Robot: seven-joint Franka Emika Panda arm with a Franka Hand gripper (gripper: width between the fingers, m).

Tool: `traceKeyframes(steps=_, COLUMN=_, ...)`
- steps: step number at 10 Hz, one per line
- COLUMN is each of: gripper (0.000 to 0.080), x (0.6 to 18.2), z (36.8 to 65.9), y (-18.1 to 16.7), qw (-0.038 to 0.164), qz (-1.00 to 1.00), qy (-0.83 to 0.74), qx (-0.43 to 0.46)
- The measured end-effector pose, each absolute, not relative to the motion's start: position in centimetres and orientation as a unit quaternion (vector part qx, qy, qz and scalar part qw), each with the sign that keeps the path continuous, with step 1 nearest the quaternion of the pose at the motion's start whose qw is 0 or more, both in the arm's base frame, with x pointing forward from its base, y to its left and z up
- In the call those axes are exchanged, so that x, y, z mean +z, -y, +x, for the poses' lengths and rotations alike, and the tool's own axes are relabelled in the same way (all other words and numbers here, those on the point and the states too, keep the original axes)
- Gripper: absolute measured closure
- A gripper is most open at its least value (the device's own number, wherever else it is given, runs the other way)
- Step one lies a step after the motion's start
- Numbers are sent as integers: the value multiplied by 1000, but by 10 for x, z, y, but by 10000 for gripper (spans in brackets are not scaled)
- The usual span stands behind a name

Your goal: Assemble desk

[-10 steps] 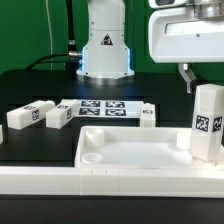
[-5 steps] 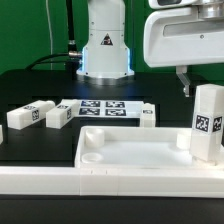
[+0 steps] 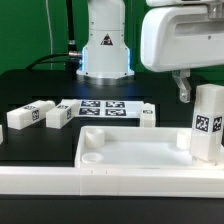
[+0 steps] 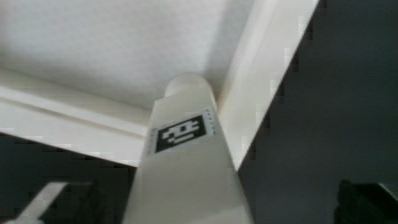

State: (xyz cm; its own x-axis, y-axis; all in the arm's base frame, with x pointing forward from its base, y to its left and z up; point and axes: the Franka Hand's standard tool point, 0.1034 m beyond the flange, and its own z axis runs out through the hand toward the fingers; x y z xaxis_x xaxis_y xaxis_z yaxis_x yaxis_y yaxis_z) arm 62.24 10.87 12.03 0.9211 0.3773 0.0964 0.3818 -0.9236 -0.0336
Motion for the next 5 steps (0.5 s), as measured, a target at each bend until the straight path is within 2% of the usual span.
traceKeyframes(steps=3, gripper=151, x=120, z=622, y=-107, qw=20, qz=-959, qy=279, qx=-46)
traceKeyframes(steps=4, gripper=282, x=120, z=622, y=-107, qw=20, qz=-959, qy=277, qx=-46)
traceKeyframes(steps=5, gripper=282, x=120, z=622, y=-107, qw=20, qz=-959, qy=277, qx=-45)
